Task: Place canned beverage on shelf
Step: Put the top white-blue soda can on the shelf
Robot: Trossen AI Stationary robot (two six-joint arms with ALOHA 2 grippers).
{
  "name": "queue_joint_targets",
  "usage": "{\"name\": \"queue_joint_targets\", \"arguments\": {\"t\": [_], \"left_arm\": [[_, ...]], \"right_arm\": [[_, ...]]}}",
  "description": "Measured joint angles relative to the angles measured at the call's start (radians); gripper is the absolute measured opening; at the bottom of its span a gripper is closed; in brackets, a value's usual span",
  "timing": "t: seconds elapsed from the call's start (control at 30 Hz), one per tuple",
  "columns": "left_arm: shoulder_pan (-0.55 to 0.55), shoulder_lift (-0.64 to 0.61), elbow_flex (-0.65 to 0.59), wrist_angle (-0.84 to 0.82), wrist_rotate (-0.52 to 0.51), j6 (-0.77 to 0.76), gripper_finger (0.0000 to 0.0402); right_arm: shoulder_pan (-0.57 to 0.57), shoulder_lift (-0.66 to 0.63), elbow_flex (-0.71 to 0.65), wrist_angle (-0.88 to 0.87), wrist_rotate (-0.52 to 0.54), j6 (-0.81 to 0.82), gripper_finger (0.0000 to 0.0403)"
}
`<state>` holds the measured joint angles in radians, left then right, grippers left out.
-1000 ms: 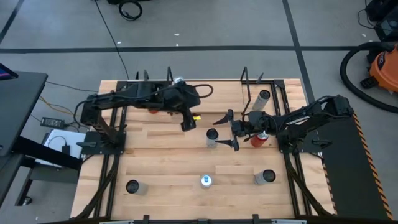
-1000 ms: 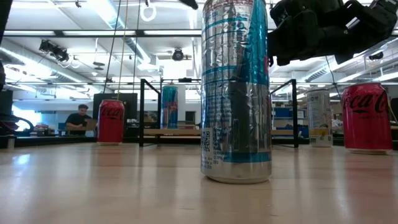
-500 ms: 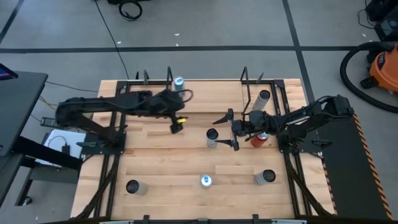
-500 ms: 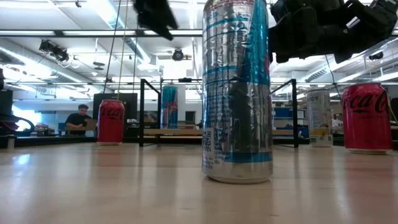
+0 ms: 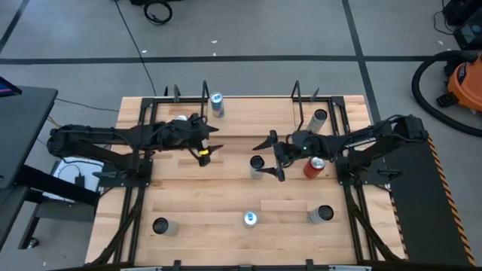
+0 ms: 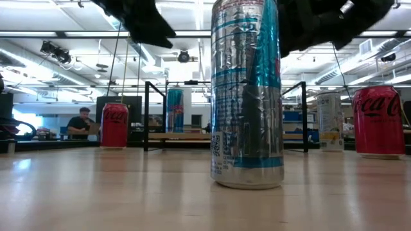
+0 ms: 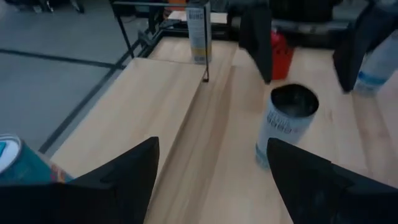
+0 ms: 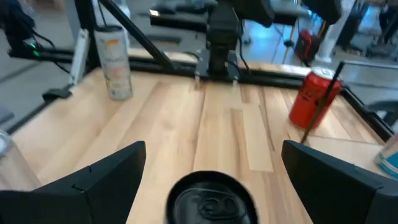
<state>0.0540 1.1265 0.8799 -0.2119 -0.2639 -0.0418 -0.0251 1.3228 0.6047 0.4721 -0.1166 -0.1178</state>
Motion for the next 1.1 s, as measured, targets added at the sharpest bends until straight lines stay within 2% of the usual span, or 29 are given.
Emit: {"name": "queue_joint_targets", "arguments": {"t": [0.17,0.4,1.1], "left_arm": [[0.0,-0.001,-0.036,0.159,-0.001,0.066,0.0299],[0.0,-0.001,-0.037,0.289,-0.001,0.133,0.0299],[0.0,0.008,-0.037,0.306,0.0,0.14,0.0299]], "right_arm": [[-0.005,0.0,0.081,-0.146,0.018,-0.006,0.0386],[-0.005,0.0,0.105,-0.287,0.01,0.037,0.0386],[0.012,0.0,0.105,-0.347,0.03,0.045,0.0386]]}}
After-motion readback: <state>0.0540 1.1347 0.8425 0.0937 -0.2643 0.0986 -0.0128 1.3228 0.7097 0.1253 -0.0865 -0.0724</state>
